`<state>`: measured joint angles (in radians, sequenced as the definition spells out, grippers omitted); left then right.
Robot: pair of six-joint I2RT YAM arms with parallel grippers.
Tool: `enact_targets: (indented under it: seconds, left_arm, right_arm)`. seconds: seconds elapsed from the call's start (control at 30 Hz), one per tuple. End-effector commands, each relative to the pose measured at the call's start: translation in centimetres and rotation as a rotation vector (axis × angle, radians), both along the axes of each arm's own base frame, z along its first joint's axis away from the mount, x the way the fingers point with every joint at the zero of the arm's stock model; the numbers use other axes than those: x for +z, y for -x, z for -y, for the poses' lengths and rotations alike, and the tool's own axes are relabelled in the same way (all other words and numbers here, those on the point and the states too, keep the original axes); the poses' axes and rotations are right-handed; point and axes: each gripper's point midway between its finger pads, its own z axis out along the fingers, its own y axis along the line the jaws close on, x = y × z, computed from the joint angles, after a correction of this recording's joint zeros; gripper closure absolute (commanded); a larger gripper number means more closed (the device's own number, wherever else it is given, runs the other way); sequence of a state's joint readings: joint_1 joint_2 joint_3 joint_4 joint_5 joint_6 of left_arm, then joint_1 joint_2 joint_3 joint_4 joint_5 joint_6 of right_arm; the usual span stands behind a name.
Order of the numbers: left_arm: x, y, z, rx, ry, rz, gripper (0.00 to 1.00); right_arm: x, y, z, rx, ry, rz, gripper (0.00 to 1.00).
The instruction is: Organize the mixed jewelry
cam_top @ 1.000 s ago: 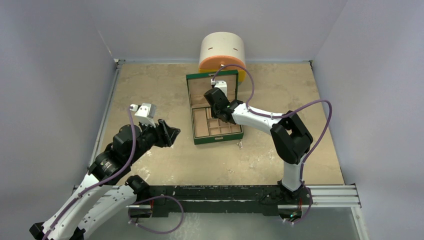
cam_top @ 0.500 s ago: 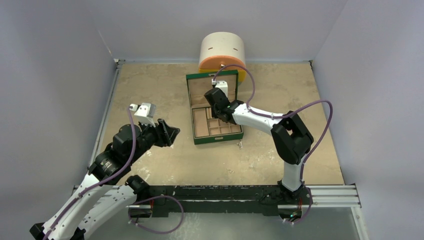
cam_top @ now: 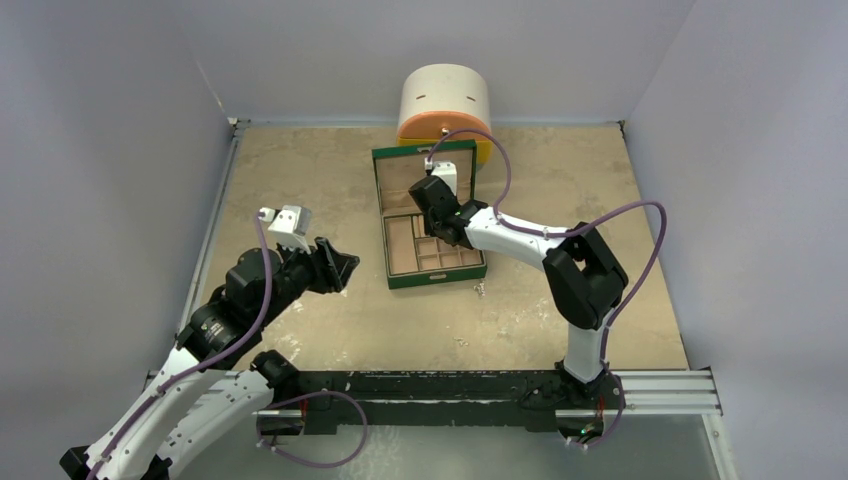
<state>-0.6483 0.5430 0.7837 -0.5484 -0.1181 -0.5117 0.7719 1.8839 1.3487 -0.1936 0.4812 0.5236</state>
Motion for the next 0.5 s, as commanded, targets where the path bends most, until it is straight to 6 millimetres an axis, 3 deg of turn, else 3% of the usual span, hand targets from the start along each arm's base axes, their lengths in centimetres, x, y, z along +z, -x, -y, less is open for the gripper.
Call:
enact_targets:
  seconds: [0.0, 0.47]
  left_arm:
    - [1.8, -0.3, 0.0, 0.001, 0.019, 0.051, 0.48]
    - [1.7, -0.4, -0.1, 0.009, 0.015, 0.047, 0.48]
  right_arm:
    - [0.8, -0.3, 0.5, -0.037, 0.005, 0.026, 1.0]
    - [-1.7, 0.2, -1.3, 0.005, -0.008, -0.037, 1.0]
